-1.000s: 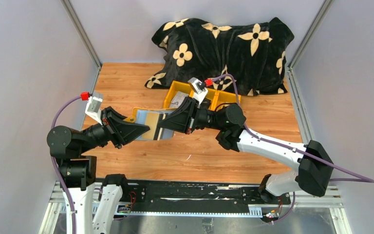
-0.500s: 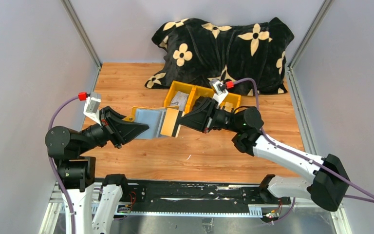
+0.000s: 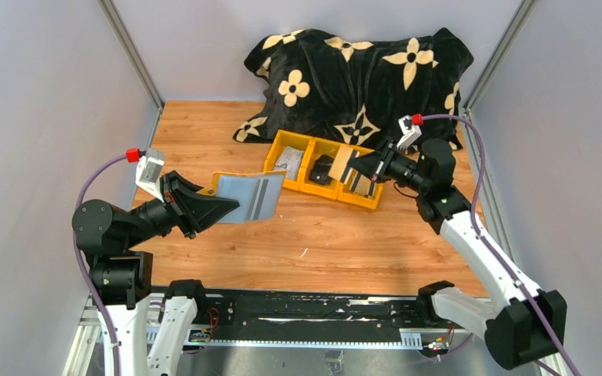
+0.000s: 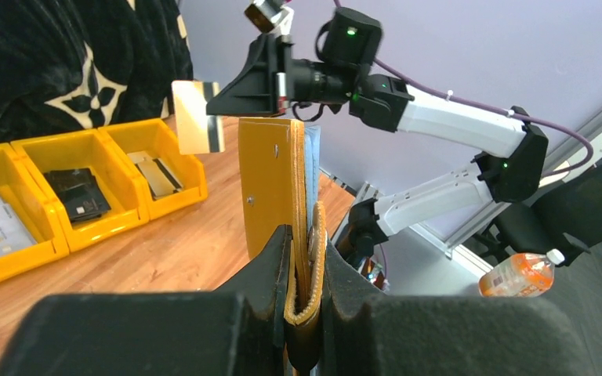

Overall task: Take the credit cards out of the card holder
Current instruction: Place the credit card in the storage box.

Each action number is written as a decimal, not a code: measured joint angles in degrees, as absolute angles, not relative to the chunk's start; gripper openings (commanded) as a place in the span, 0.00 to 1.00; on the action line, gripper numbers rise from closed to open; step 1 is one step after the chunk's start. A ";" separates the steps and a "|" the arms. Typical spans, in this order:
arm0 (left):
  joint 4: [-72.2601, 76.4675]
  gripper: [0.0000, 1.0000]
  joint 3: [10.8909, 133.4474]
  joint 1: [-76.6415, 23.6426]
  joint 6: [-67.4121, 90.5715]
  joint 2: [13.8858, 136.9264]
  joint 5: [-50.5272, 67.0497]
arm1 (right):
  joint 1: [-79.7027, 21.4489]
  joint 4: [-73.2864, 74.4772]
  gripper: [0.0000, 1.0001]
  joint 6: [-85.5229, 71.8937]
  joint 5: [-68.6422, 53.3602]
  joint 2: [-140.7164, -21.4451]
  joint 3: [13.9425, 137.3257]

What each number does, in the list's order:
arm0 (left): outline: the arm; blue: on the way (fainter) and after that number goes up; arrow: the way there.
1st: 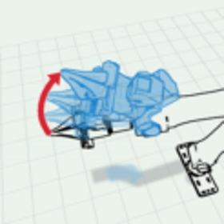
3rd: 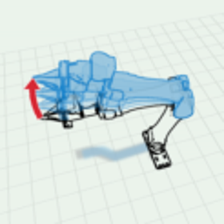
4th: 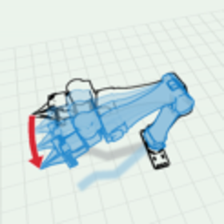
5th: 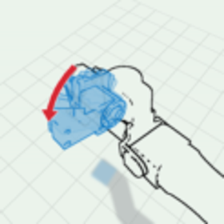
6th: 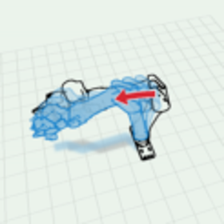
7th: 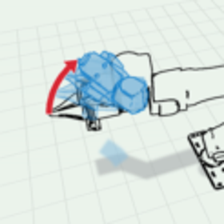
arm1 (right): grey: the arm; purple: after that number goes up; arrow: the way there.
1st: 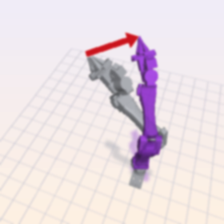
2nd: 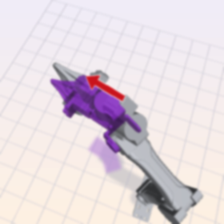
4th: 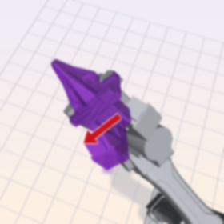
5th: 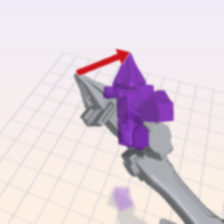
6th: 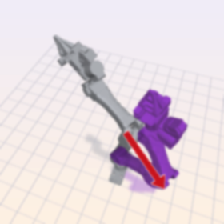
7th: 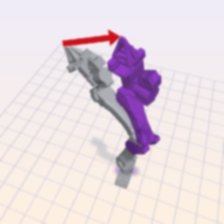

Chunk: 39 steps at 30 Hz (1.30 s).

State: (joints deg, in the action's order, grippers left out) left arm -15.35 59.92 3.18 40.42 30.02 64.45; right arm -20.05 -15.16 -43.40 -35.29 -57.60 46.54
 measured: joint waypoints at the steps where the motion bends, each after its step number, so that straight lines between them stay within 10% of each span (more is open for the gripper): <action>1: -15.49 0.00 59.96 3.18 40.32 30.02 64.45 | -18.37 -10.48 0.00 -40.64 -33.67 -58.92 47.35; 25: -31.09 0.00 64.25 3.18 4.80 23.92 68.66 | -12.71 6.31 0.00 -24.05 -14.48 -90.96 59.20; 36: -32.36 0.00 64.05 3.18 -4.75 21.54 70.83 | -12.71 10.52 0.65 -23.68 -9.37 -91.07 60.60; 39: -32.40 0.00 64.05 3.18 -5.43 21.54 71.13 | -13.30 11.18 0.70 -23.94 -8.23 -88.51 61.52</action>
State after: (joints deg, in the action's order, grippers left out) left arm -32.40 64.05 3.18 -5.43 21.54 71.13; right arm -13.30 11.18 -23.94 -8.23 -88.51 61.52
